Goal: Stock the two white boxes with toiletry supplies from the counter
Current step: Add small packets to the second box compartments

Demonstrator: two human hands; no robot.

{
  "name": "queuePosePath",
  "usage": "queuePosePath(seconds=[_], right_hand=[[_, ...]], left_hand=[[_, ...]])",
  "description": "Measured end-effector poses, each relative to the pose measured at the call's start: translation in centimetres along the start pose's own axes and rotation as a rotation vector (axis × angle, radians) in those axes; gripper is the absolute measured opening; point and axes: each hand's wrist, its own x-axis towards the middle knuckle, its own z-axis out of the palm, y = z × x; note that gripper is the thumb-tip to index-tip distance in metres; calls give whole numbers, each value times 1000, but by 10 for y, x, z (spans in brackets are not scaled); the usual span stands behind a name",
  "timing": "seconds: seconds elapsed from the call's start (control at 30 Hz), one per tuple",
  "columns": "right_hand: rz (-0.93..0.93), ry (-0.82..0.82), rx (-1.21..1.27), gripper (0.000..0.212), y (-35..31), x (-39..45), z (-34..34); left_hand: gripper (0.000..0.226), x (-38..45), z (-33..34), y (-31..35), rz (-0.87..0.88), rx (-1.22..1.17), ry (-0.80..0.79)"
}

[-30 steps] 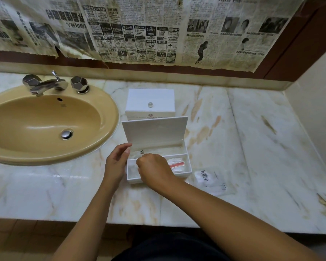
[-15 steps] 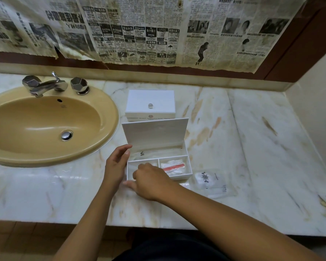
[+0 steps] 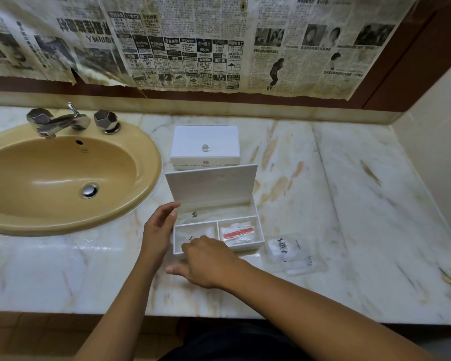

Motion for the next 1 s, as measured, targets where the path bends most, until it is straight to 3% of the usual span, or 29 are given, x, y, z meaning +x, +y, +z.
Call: queuePosePath(seconds=[0.17, 0.37, 0.5, 0.57, 0.77, 0.9, 1.0], right_hand=[[-2, 41, 120, 64, 8, -2, -8], [25, 380, 295, 42, 32, -12, -38], [142, 595, 353, 22, 60, -23, -54], [233, 632, 315, 22, 77, -29, -58], [533, 343, 149, 38, 117, -43, -44], [594, 56, 43, 44, 128, -47, -22], [601, -5, 11, 46, 133, -47, -6]], left_hand=[[20, -1, 1, 3, 1, 2, 3], [19, -2, 3, 5, -7, -57, 10], [19, -1, 0, 2, -17, -64, 2], [19, 0, -1, -1, -26, -50, 0], [20, 0, 0, 0, -38, -57, 6], [20, 1, 0, -1, -57, -75, 11], [20, 1, 0, -1, -55, -72, 10]])
